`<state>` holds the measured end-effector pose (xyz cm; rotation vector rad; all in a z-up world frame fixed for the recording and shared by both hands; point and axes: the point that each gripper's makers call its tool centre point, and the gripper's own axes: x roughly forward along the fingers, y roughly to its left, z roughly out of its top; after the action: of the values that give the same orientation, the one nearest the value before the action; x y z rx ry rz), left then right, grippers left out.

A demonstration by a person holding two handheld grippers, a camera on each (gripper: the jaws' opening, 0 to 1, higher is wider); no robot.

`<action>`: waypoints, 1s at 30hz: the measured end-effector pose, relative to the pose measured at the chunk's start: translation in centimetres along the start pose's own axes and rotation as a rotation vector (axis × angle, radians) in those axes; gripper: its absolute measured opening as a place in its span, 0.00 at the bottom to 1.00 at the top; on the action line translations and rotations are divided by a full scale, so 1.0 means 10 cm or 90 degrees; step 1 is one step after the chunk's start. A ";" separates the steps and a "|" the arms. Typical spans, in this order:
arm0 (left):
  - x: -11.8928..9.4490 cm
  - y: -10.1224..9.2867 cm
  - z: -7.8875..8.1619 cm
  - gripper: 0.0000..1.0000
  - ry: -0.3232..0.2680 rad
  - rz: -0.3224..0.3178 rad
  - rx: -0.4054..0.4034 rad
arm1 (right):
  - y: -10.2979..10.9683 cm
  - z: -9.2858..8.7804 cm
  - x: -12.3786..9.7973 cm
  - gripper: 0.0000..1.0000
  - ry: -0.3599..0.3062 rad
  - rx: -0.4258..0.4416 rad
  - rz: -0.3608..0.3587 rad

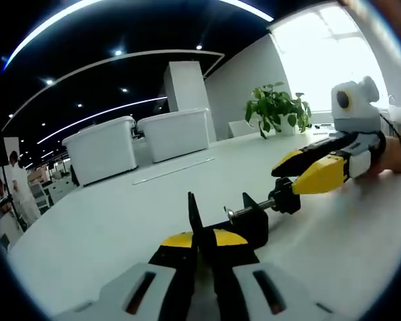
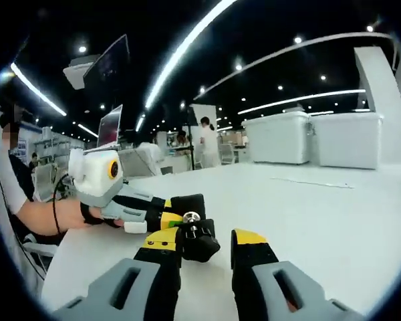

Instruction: Clamp the fixed fixture on the desktop, loosen the retaining clip, secure it to the edge of the desk, and tighten the retaining clip.

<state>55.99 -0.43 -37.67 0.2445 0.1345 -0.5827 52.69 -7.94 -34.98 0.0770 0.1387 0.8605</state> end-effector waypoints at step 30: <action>0.00 0.00 0.00 0.08 0.000 0.005 0.000 | 0.25 0.02 0.04 0.16 -0.022 -0.311 -0.010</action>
<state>56.00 -0.40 -37.69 0.2454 0.1332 -0.5756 51.15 -6.00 -34.48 -0.3663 -0.1052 0.8560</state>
